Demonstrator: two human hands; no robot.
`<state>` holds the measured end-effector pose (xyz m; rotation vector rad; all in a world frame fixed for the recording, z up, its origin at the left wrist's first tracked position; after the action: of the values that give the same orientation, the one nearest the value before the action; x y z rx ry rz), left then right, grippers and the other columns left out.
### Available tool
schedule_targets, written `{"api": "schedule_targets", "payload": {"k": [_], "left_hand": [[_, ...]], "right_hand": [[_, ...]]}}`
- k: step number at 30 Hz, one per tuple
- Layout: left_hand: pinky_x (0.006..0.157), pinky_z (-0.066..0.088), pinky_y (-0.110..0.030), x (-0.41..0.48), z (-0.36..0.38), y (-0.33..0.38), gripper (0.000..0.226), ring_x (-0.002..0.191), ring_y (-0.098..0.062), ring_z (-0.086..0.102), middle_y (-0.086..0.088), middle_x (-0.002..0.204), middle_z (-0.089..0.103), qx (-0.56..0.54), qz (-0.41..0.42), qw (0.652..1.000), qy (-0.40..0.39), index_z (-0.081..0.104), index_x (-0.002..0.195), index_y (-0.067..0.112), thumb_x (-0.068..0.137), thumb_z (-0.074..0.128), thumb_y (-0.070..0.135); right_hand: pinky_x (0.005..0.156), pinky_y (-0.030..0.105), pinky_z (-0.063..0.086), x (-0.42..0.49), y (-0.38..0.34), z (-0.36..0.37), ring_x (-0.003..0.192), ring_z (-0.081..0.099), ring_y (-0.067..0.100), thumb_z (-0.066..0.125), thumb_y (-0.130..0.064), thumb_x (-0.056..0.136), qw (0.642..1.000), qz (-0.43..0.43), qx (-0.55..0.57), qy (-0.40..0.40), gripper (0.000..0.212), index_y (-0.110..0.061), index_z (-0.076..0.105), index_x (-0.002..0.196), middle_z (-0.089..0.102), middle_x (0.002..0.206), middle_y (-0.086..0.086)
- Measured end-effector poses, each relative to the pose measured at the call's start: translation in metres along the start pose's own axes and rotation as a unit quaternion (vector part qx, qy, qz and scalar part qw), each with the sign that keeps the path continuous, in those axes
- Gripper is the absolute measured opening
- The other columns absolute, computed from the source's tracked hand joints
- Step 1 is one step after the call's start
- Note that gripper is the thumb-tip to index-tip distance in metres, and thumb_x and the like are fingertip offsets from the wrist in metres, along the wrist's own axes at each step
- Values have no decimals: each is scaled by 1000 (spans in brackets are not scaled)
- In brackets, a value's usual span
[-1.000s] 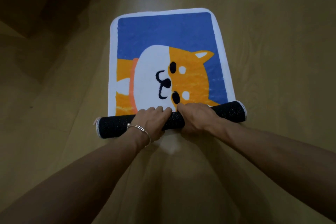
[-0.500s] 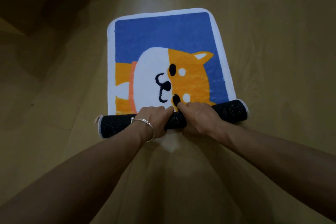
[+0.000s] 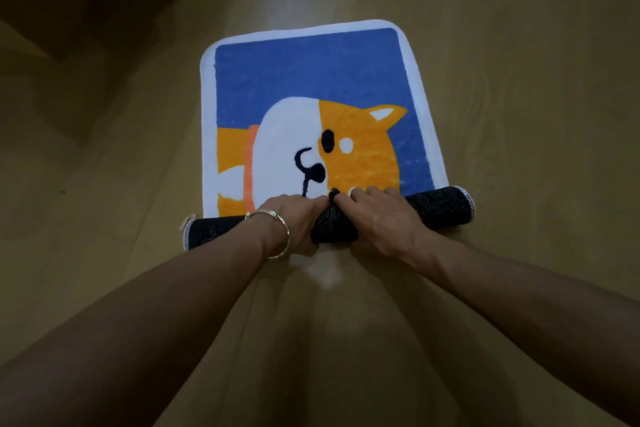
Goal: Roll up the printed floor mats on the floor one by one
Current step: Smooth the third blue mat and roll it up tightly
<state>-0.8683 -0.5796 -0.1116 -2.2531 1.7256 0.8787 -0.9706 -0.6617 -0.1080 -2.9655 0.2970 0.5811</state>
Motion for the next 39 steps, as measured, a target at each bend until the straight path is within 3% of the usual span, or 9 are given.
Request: {"api": "schedule_targets", "payload": {"k": [7, 9, 13, 18, 20, 27, 31, 34, 39], "left_hand": [[60, 39, -32, -12, 5, 6, 61, 89, -27, 58, -5, 106, 54, 88, 6, 993, 84, 27, 133, 23, 83, 59, 38], [60, 40, -32, -8, 4, 2, 51, 83, -27, 60, -5, 101, 58, 79, -5, 995, 67, 35, 121, 21, 80, 62, 34], [61, 42, -30, -2, -1, -4, 47, 81, -27, 61, -4, 96, 62, 47, -3, 998, 40, 40, 111, 21, 75, 66, 35], [62, 36, -33, -12, 3, 1, 67, 95, -27, 55, -6, 112, 51, 116, -5, 988, 98, 24, 138, 21, 84, 59, 37], [62, 37, -33, -10, 3, -1, 65, 94, -28, 56, -7, 112, 51, 119, -16, 988, 95, 26, 136, 20, 83, 60, 35], [63, 42, -29, 4, -9, -7, 49, 82, -24, 60, 0, 94, 61, 31, 11, 999, -11, 43, 111, 23, 73, 70, 36], [65, 46, -33, -3, -5, -10, 61, 92, -24, 60, -1, 107, 57, 43, 20, 998, 50, 38, 127, 24, 75, 66, 41], [63, 39, -32, -6, 1, -10, 64, 95, -26, 57, -4, 112, 52, 79, -1, 993, 92, 34, 132, 20, 78, 63, 42], [64, 48, -32, 6, -6, -14, 48, 81, -26, 61, -2, 96, 62, 28, -17, 998, 48, 43, 109, 21, 72, 67, 39]], "right_hand": [[62, 34, 45, 19, 12, -3, 80, 55, 22, 78, -41, 66, 984, 17, 112, -136, 61, -23, 43, 112, 57, 94, -1], [63, 33, 41, 19, 8, -5, 83, 54, 23, 76, -40, 69, 988, 22, 96, -117, 60, -22, 42, 114, 55, 97, 1], [74, 38, 36, 5, -5, -5, 94, 52, 26, 64, -28, 84, 1000, 8, -5, 15, 48, -17, 38, 123, 52, 108, 5], [64, 34, 37, 19, 5, -10, 87, 55, 25, 71, -33, 76, 993, 5, 81, -89, 53, -17, 41, 117, 55, 101, 4], [62, 34, 40, 24, 8, -10, 83, 54, 23, 75, -37, 70, 988, 12, 104, -111, 58, -19, 42, 113, 55, 98, 2], [73, 38, 32, 10, 0, 0, 94, 51, 26, 67, -33, 80, 999, 23, -19, 30, 51, -20, 38, 120, 50, 106, 3], [66, 35, 33, 22, 7, -6, 88, 54, 26, 70, -39, 75, 997, 13, 58, -48, 52, -19, 41, 112, 52, 99, 3], [61, 33, 40, 33, 11, -10, 78, 53, 22, 73, -42, 70, 988, 12, 98, -121, 51, -22, 39, 101, 53, 91, 1], [76, 37, 36, 18, 7, -8, 93, 51, 24, 65, -42, 77, 1000, 13, 9, 4, 52, -20, 40, 117, 51, 106, 3]]}}
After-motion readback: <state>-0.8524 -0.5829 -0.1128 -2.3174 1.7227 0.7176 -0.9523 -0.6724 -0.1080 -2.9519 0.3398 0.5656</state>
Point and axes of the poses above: each hand's wrist, its own x-axis towards the middle knuckle, its own z-axis out of the palm, y = z × x, the point moved 4 cm from there along x, towards the middle knuckle
